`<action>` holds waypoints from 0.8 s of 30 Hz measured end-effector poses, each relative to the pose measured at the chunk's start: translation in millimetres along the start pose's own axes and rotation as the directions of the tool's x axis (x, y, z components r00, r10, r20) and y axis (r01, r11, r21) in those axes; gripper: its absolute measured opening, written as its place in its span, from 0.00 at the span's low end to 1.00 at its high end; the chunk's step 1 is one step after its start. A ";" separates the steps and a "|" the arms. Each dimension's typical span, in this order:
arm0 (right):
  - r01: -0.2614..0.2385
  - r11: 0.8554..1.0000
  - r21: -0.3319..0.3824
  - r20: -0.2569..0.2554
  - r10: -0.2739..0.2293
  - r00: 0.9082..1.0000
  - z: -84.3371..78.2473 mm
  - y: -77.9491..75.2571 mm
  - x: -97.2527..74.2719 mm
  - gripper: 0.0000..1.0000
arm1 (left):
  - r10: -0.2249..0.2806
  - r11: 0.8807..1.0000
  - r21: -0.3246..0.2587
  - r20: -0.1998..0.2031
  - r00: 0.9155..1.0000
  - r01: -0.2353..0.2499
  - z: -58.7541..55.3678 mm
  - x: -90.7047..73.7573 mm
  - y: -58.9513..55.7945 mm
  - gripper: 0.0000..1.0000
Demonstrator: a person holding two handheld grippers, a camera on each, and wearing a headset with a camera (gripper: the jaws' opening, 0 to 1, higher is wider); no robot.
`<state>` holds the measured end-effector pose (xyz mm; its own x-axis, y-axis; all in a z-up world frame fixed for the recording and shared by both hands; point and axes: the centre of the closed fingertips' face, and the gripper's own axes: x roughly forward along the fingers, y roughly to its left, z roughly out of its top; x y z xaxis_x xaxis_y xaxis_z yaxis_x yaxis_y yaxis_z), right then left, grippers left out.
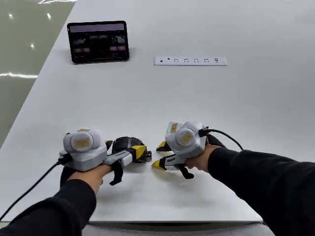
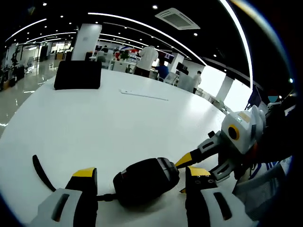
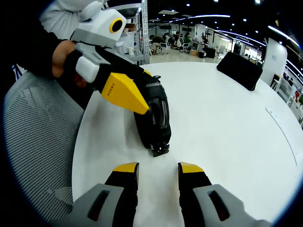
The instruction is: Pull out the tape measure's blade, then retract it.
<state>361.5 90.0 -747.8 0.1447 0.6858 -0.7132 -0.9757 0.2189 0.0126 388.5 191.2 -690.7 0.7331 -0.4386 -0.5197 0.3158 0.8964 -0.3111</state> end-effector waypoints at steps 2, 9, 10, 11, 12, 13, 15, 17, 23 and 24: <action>0.019 1.000 0.020 0.013 -0.019 1.000 -2.5 -3.2 -12.2 0.33 | -0.039 0.999 0.026 0.001 0.999 0.039 6.1 -6.7 -2.4 0.88; 0.115 0.991 0.070 0.048 -0.118 0.992 -19.3 -20.1 -71.0 0.46 | -0.114 0.968 0.222 -0.012 0.993 0.114 16.3 -33.8 0.7 1.00; 0.129 0.988 0.082 0.059 -0.134 0.989 -21.1 -22.7 -78.7 0.47 | -0.107 0.973 0.204 -0.012 0.994 0.107 18.1 -37.3 5.4 1.00; 0.146 0.985 0.095 0.071 -0.153 0.986 -23.9 -25.5 -89.8 0.49 | -0.105 0.976 0.190 -0.030 0.994 0.109 17.7 -41.8 11.5 1.00; 0.159 0.982 0.106 0.068 -0.167 0.984 -28.2 -27.0 -98.0 0.52 | -0.118 0.975 0.186 -0.036 0.992 0.123 17.8 -46.2 13.4 1.00; 0.174 0.977 0.122 0.048 -0.181 0.982 -36.8 -28.7 -107.8 0.54 | -0.129 0.970 0.203 -0.028 0.991 0.132 20.1 -51.1 16.1 1.00; 0.191 0.971 0.145 0.037 -0.198 0.979 -47.3 -30.5 -121.6 0.59 | -0.130 0.962 0.237 -0.045 0.990 0.137 17.1 -57.2 21.8 1.00; 0.201 0.966 0.164 0.041 -0.210 0.977 -56.7 -29.2 -139.4 0.63 | -0.127 0.962 0.238 -0.054 0.990 0.137 12.5 -63.6 28.3 1.00; 0.272 0.946 0.175 0.044 -0.283 0.958 -83.4 -32.2 -188.1 0.83 | -0.109 0.967 0.223 -0.068 0.992 0.122 -1.0 -84.1 40.9 1.00; 0.284 0.943 0.175 0.045 -0.296 0.954 -88.3 -33.1 -193.3 0.88 | -0.101 0.966 0.232 -0.071 0.992 0.114 -2.6 -87.1 43.5 1.00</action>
<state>351.3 -111.1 -672.2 0.4343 0.6206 -0.6528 -0.8497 0.5228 -0.0684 336.9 268.3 -661.0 0.6530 -0.5300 -0.5409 0.5285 0.8305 -0.1758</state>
